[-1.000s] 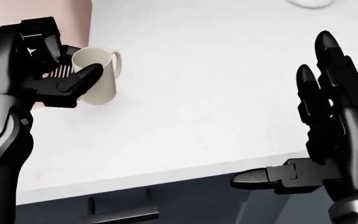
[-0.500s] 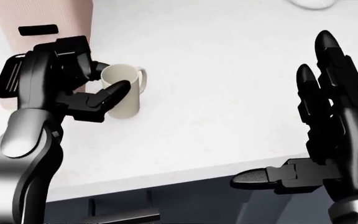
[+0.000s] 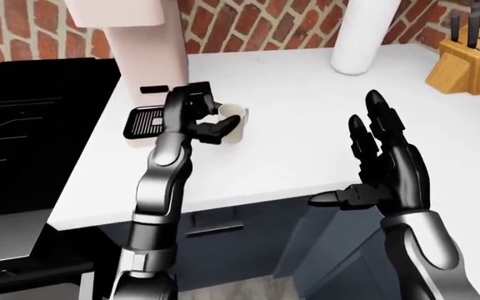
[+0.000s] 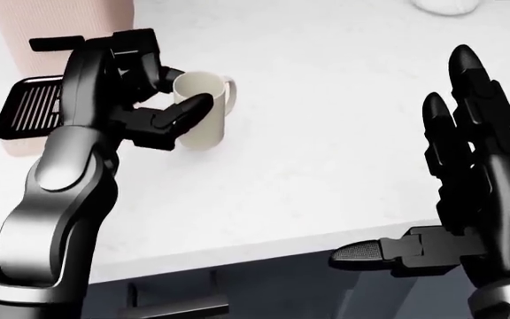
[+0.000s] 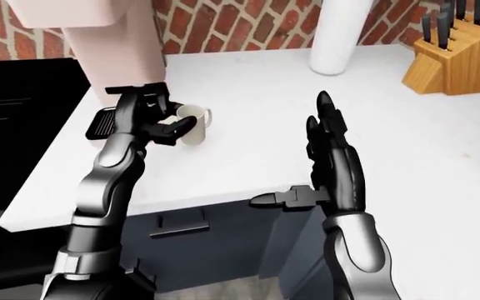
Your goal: Pick the mug from under the coffee machine dispenser and place it on the counter.
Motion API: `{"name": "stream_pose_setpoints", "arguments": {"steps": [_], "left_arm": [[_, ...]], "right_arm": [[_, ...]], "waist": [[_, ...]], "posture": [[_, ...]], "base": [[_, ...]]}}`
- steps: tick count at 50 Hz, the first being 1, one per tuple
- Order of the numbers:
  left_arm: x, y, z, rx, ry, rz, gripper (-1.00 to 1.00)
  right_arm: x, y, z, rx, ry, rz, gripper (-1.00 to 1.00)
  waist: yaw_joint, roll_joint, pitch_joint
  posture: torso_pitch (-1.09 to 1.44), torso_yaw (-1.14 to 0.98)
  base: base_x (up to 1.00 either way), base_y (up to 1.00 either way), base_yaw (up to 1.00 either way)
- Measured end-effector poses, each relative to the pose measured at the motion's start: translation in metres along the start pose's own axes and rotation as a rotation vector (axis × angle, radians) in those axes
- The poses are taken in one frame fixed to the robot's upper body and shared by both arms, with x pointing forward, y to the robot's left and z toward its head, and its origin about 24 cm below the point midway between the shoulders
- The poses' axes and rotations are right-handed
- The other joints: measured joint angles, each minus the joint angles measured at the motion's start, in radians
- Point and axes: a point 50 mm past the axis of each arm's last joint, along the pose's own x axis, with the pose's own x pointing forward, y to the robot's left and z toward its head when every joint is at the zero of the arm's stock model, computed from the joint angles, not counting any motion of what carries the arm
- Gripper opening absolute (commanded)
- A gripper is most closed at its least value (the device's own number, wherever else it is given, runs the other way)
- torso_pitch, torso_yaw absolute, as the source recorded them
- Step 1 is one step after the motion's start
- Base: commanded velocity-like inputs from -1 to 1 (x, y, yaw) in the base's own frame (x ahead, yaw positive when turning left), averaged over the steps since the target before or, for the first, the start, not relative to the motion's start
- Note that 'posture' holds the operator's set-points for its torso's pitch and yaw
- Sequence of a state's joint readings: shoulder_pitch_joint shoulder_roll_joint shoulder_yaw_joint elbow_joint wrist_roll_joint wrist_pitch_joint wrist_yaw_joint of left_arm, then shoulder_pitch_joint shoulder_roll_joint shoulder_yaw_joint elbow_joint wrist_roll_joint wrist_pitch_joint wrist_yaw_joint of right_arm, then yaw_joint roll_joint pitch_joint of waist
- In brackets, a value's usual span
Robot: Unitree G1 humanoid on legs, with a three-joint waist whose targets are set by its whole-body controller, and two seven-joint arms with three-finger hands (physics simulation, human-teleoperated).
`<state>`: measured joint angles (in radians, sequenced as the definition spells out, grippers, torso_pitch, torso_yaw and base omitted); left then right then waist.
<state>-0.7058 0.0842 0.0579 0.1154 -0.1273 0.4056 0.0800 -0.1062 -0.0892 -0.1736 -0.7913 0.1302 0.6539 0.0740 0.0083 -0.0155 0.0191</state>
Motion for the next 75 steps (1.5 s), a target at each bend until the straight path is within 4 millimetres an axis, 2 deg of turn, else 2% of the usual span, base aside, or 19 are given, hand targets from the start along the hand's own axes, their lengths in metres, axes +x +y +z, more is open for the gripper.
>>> {"name": "stream_pose_setpoints", "arguments": {"steps": [13,23,35,44,61,75], "left_arm": [[0.026,-0.019,-0.008,0.01,0.01,-0.075,-1.0],[0.041,-0.036,-0.006,0.007,-0.004,-0.131,-1.0],[0.062,-0.046,-0.005,-0.011,-0.011,-0.164,-1.0],[0.061,-0.045,-0.018,-0.077,-0.015,-0.161,-1.0],[0.051,-0.048,-0.043,-0.094,0.007,-0.169,-1.0],[0.048,-0.049,-0.048,-0.091,0.011,-0.174,-1.0]], "right_arm": [[0.0,0.0,0.0,0.0,-0.001,0.001,1.0],[0.001,-0.001,0.001,0.0,-0.001,-0.001,1.0],[0.001,-0.002,0.0,0.002,0.001,-0.002,1.0],[0.0,-0.002,0.001,0.0,-0.003,-0.002,1.0],[0.001,-0.002,0.001,-0.001,-0.003,0.0,1.0],[0.0,-0.002,0.001,-0.005,-0.005,0.0,1.0]], "waist": [[0.002,-0.006,-0.001],[0.002,-0.009,-0.001],[0.003,-0.016,-0.003],[0.003,-0.017,-0.006],[0.001,-0.019,-0.007],[0.001,-0.017,-0.013]], "posture": [[0.0,0.0],[0.0,0.0],[0.0,0.0],[0.0,0.0],[0.0,0.0],[0.0,0.0]], "base": [[0.0,0.0,0.0],[0.0,0.0,0.0],[0.0,0.0,0.0],[0.0,0.0,0.0],[0.0,0.0,0.0],[0.0,0.0,0.0]]}}
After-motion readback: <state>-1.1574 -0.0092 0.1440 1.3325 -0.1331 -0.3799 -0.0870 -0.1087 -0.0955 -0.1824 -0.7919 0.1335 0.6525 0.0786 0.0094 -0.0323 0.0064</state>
